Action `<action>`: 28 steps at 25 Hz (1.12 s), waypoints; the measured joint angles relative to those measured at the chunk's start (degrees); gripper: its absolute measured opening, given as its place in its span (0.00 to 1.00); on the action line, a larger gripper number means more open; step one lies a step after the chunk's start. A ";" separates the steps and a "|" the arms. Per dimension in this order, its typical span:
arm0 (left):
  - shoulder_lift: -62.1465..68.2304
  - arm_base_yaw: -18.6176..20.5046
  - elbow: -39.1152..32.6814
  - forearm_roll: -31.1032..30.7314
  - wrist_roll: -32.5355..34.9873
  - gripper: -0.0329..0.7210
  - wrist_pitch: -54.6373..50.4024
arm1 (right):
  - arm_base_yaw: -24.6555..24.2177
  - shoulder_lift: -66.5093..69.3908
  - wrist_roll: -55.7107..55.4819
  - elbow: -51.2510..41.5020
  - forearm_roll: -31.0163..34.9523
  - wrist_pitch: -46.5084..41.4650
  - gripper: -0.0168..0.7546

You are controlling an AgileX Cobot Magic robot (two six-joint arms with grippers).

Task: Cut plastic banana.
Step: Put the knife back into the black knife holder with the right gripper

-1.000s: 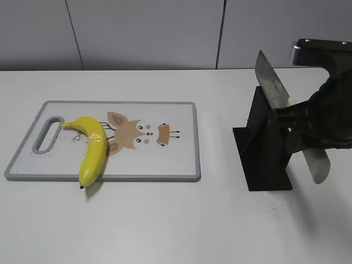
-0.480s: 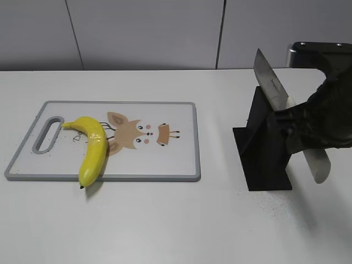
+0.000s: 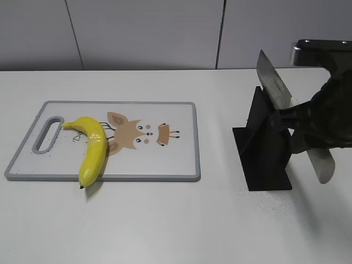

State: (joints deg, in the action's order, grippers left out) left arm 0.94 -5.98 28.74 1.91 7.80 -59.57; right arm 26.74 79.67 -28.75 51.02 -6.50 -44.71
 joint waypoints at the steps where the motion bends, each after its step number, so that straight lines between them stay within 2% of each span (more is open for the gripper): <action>1: 0.00 0.00 0.00 0.00 0.00 0.81 0.00 | 0.00 0.39 0.00 0.00 -0.06 0.00 0.25; 17: 0.00 0.00 0.00 0.00 0.00 0.80 0.00 | 0.00 2.86 -0.05 0.00 -0.10 -0.13 0.26; 19: 0.00 0.00 0.00 0.00 0.00 0.79 0.00 | 0.00 2.86 -0.05 0.05 -0.12 -0.08 0.31; 24: 0.00 0.00 0.00 0.00 0.00 0.79 0.00 | 0.00 2.86 -0.05 0.19 -0.12 0.09 0.53; 28: 0.00 0.00 0.00 0.00 0.00 0.79 0.00 | 0.00 2.86 0.02 0.19 -0.17 0.09 0.58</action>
State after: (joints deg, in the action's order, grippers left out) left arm 0.94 -5.98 28.74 1.91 7.80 -59.57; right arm 26.74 82.53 -28.73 51.21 -6.68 -44.62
